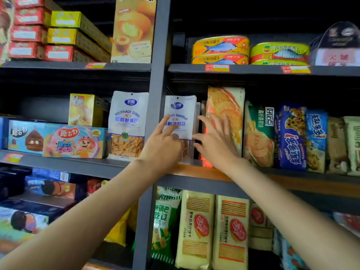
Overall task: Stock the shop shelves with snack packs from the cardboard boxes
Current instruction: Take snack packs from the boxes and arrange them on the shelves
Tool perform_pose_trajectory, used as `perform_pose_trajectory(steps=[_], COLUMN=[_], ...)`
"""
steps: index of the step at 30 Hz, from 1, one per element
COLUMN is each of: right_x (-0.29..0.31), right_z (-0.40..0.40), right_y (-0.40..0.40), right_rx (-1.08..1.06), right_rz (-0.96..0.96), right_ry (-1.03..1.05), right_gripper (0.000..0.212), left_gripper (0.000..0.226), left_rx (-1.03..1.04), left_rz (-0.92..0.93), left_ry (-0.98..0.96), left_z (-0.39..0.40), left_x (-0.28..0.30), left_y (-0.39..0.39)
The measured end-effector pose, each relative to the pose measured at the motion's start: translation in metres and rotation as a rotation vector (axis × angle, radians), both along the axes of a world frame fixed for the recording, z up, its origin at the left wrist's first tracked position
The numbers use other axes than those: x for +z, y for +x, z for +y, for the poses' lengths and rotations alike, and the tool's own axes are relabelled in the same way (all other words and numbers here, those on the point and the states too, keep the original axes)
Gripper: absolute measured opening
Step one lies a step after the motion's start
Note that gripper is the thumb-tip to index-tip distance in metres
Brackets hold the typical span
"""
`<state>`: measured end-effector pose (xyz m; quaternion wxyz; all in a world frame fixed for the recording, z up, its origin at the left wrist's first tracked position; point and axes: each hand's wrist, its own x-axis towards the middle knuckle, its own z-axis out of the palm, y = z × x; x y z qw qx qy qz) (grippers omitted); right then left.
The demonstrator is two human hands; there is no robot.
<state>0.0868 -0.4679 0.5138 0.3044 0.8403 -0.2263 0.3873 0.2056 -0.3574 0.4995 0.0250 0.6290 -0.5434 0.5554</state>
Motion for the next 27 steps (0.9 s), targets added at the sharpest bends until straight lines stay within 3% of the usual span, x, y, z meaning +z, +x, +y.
perform_pose_trajectory(steps=[5, 9, 15, 18, 22, 27], right_x=[0.009, 0.020, 0.021, 0.014, 0.005, 0.007], right_z=[-0.004, -0.017, -0.023, -0.019, -0.019, -0.012], right_y=[-0.007, -0.032, -0.058, -0.063, -0.062, -0.069], right_rx=[0.068, 0.125, 0.058, 0.086, 0.104, -0.030], right_rz=[0.007, -0.223, -0.206, -0.142, -0.138, -0.111], right_ry=[0.018, -0.018, 0.391, 0.532, 0.544, 0.490], right_gripper=[0.034, 0.041, 0.096, 0.109, 0.112, 0.100], left_gripper=[0.040, 0.041, 0.063, 0.074, 0.078, 0.072], left_rx=[0.193, 0.151, 0.114, 0.050, -0.002, 0.013], left_rz=[0.140, 0.248, 0.534, 0.600, 0.630, 0.620], left_ry=[0.116, 0.044, -0.031, -0.012, -0.026, -0.025], left_z=[-0.014, -0.024, -0.042, -0.051, -0.055, -0.054], left_x=[0.005, 0.007, 0.014, 0.014, 0.014, 0.016], left_y=[-0.016, -0.017, -0.023, -0.020, -0.018, -0.022])
